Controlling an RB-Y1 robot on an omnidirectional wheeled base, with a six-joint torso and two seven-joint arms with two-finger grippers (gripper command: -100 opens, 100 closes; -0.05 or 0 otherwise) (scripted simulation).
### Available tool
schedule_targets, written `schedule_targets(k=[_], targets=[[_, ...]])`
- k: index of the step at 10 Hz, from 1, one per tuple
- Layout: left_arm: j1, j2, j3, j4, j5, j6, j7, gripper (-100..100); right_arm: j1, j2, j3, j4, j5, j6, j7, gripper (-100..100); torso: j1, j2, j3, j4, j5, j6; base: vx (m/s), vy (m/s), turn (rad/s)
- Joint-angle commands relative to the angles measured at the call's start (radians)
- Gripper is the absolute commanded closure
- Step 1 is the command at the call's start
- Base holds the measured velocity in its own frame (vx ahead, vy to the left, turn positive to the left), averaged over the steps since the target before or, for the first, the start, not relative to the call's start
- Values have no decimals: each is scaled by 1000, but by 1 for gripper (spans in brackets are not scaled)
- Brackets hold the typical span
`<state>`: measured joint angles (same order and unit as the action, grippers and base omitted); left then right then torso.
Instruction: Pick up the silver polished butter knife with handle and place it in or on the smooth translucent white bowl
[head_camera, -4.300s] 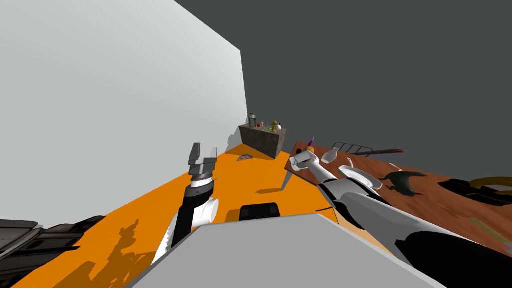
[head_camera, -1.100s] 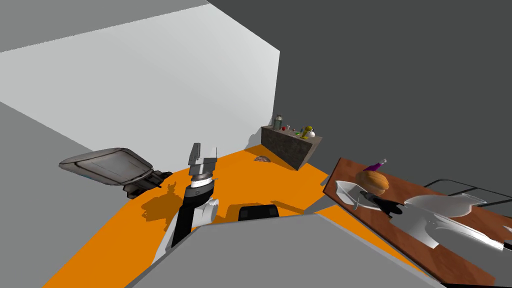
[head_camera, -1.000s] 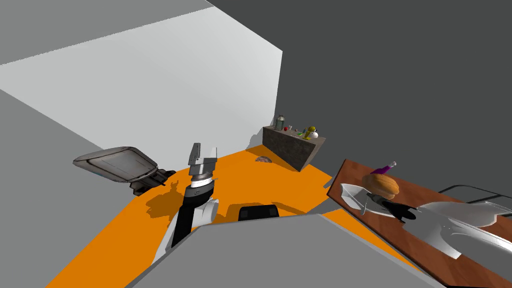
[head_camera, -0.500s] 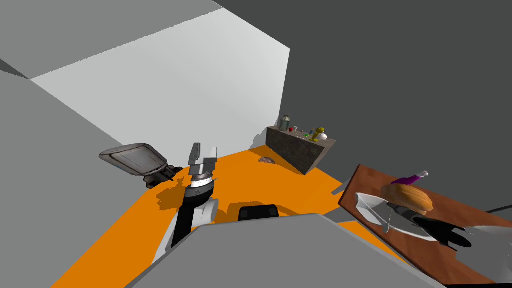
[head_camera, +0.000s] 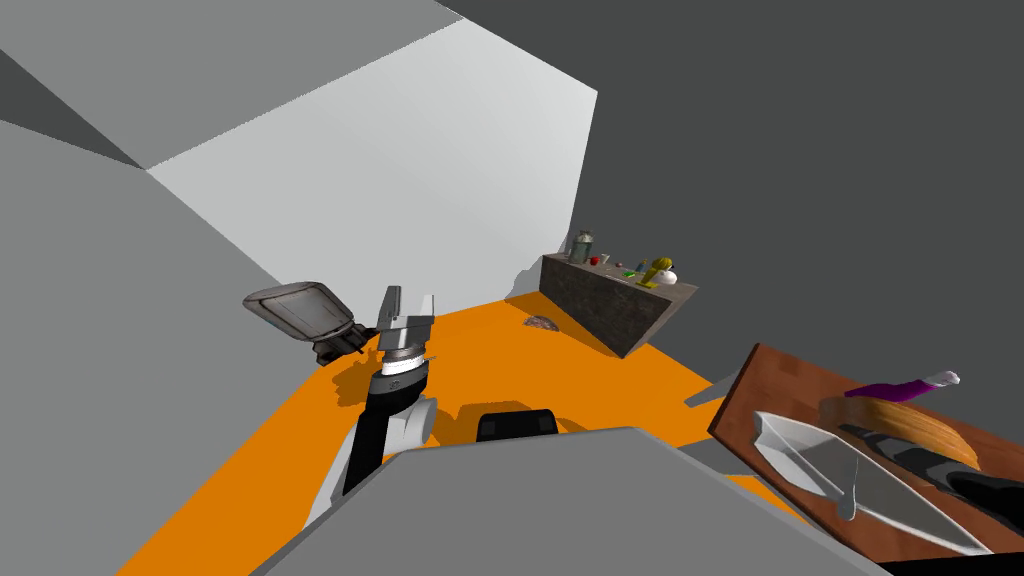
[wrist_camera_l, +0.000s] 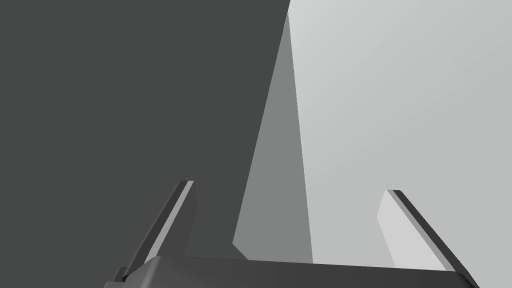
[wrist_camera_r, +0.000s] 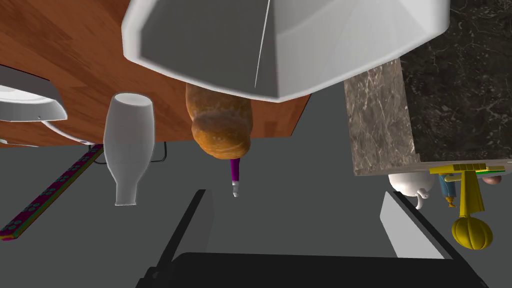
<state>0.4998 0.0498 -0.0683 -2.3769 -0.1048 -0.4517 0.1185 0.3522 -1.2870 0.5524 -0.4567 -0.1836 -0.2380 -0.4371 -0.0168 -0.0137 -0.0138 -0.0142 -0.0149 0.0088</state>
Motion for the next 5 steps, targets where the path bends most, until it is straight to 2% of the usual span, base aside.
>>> schedule_targets(k=[1, 2, 4, 5], targets=[[0, 0, 0, 0, 0, 0, 0, 0, 50, -34, -20, -24, -3, -50, -50, -100, 0, 0, 0, 0, 0, 0, 62, 22, -36], [0, 0, 0, 0, 0, 0, 0, 0, 79, -34, -20, -24, -3, -60, -80, -100, -3, 2, 1, 0, -1, 1, 8, -4, -48], [0, 0, 0, 0, 0, 0, 0, 0, 108, -34, -20, -24, -3, -60, -80, -100, -6, 8, 4, 2, -2, 1, -14, -11, 4], [0, 0, 0, 0, 0, 0, 0, 0, 146, -80, 30, 25, -27, -116, -130, -100, -6, 9, 5, 2, -2, 1, 104, 84, 351]])
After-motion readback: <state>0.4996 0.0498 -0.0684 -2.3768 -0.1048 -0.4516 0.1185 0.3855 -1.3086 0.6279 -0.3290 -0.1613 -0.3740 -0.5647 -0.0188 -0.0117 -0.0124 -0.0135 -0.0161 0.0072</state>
